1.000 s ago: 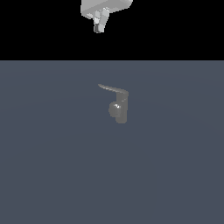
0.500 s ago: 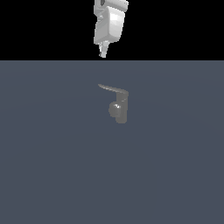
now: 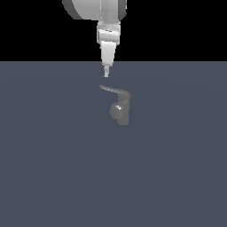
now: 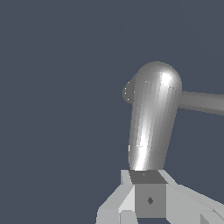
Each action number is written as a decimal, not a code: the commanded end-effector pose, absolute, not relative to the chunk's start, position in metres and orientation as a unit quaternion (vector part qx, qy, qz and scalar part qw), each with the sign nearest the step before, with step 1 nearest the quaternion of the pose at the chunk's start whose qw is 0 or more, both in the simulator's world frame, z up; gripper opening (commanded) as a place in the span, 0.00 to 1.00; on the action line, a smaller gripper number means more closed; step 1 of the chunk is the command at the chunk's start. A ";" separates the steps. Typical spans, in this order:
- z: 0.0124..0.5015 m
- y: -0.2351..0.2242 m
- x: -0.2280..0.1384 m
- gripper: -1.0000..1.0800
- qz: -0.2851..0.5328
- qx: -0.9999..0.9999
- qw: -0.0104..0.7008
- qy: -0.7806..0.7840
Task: Turn on the faucet by rotating a designated handle.
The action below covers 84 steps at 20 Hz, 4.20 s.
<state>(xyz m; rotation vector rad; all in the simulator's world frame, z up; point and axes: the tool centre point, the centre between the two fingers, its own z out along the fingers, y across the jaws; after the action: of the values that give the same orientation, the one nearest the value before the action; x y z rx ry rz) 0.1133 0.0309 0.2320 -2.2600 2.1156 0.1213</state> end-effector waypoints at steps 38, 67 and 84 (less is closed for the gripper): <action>0.173 0.044 0.107 0.00 0.000 -0.656 0.000 0.755; 0.173 0.034 0.041 0.00 -0.001 -0.655 0.000 0.755; 0.174 0.010 0.005 0.00 0.000 -0.659 0.002 0.753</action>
<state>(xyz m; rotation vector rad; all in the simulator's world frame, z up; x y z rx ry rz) 0.0081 0.0235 0.1747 -2.0785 2.3470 -0.0007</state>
